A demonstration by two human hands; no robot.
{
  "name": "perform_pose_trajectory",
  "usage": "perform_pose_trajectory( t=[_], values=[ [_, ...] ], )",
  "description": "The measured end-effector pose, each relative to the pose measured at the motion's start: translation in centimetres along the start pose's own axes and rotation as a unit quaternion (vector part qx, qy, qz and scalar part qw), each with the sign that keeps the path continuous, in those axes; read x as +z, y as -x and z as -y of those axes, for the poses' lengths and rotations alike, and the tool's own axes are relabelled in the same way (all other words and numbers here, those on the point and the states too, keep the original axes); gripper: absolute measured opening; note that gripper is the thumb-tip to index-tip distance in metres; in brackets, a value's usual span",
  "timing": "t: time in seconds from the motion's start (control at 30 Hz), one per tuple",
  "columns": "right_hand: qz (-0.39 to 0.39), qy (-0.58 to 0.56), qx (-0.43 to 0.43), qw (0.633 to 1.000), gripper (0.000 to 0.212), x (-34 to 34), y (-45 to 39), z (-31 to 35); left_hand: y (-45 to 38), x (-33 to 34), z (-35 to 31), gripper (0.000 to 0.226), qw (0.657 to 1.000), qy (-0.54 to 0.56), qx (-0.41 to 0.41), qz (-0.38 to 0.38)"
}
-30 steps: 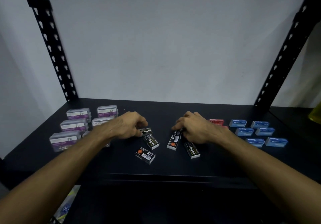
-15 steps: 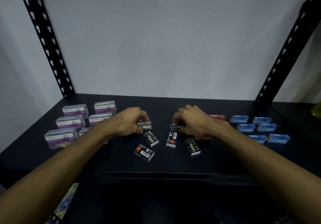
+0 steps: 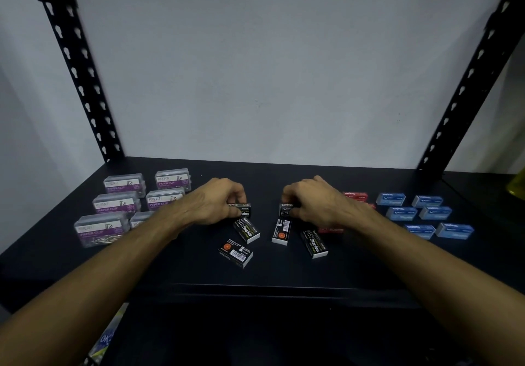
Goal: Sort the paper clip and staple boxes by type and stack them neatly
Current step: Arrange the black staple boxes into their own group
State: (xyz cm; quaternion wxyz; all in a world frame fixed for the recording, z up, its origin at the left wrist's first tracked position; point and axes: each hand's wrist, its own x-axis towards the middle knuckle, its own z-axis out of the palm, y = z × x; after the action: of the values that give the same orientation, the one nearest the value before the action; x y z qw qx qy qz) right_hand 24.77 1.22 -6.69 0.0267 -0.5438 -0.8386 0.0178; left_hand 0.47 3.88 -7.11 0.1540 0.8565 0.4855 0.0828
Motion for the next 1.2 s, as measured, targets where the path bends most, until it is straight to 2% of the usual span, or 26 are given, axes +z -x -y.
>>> perform_pose_trajectory(
  t=[0.17,0.43,0.97,1.07,1.2],
  values=[
    [-0.028,-0.017,0.023,0.999,0.017,-0.3,-1.1,0.4,-1.4,-0.5,0.2,0.010,1.000,0.012,-0.001,-0.012],
    [-0.031,-0.005,0.042,0.999,0.025,0.1,-3.8,0.7,-4.5,-0.9,0.4,0.009,1.000,0.012,-0.009,-0.015],
    [-0.015,-0.024,0.047,0.998,0.024,1.0,-5.1,0.1,-5.7,-0.2,0.7,0.011,1.000,0.009,-0.021,-0.010],
    [-0.017,-0.017,0.044,0.999,0.029,0.8,-4.9,0.1,-5.6,-0.2,0.7,0.019,1.000,0.006,-0.028,-0.009],
    [-0.054,0.003,0.034,0.998,0.040,0.1,-4.0,0.3,-4.9,-0.5,0.9,0.041,0.999,-0.023,-0.039,-0.016]
  ],
)
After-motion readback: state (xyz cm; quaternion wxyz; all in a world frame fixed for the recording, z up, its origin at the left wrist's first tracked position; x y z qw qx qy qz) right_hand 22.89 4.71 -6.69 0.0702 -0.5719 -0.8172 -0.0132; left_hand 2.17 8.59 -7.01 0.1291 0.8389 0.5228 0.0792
